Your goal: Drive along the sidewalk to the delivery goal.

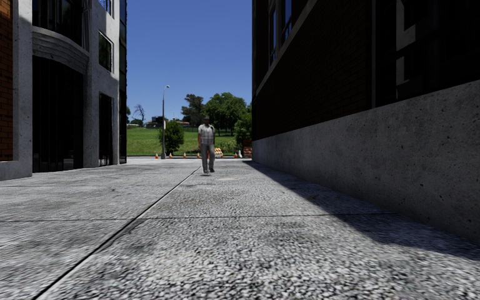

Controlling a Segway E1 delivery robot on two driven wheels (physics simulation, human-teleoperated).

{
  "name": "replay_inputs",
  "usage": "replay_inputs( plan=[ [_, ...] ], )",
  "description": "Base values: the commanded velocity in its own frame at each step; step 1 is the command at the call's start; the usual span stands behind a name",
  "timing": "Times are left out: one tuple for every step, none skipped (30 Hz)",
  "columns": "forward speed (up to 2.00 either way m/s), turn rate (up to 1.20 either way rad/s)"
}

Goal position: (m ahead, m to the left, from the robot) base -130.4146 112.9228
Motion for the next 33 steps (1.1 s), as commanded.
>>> replay_inputs(
  plan=[
    [0.00,0.00],
    [0.00,0.00],
    [0.00,0.00],
    [0.00,0.00],
    [0.00,0.00],
    [0.00,0.00],
    [0.00,0.00],
    [0.00,0.00],
    [0.00,0.00],
    [0.00,0.00],
    [0.00,0.00],
    [0.00,0.00],
    [0.00,0.00],
    [0.00,0.00],
    [0.00,0.00],
    [0.00,0.00],
    [0.00,0.00],
    [0.00,0.00],
    [0.00,0.00],
    [0.00,0.00],
    [0.00,0.00],
    [0.00,0.00],
    [0.00,0.00],
    [0.00,0.00],
    [0.00,0.00],
    [0.00,0.00],
    [0.00,0.00],
    [0.00,0.00],
    [0.00,0.00],
    [0.00,0.00],
    [0.00,0.09],
    [0.00,0.22],
    [0.00,0.31]
  ],
)
